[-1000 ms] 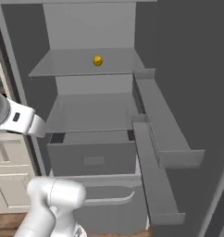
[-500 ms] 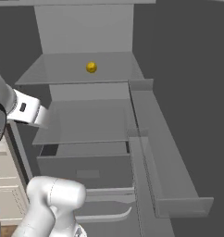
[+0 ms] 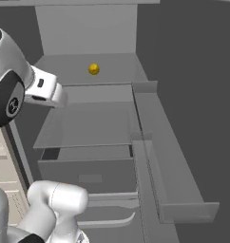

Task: Grab the onion and lemon from the fridge, place them in the blender, close the lid, and turn on the blender to create a marinade.

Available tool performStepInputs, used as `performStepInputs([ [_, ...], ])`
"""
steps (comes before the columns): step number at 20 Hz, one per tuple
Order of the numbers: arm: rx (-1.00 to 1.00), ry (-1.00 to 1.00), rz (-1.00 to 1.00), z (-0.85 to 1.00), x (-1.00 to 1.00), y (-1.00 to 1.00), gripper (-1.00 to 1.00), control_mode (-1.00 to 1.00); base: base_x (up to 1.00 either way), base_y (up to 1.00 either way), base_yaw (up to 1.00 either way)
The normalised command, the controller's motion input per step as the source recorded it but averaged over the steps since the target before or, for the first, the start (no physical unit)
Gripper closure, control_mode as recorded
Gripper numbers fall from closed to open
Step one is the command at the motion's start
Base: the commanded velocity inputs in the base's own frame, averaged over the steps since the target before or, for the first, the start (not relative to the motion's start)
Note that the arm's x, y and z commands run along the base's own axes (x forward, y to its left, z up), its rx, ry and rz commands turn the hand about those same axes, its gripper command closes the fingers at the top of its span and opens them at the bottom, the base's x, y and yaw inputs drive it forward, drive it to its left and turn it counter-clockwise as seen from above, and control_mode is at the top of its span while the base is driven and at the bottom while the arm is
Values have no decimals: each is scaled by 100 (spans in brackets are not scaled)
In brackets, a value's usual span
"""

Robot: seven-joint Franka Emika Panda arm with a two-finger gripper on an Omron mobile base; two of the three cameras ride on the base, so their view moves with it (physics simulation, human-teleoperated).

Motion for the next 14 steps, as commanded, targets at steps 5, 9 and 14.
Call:
performStepInputs([
  [5,-6,1,2,7,83,-12,-100,-100,0,0,0],
  [9,-8,0,0,0,95,0,-100,-100,0,0,0],
  [14,-4,0,0,0,100,0,-100,-100,0,0,0],
])
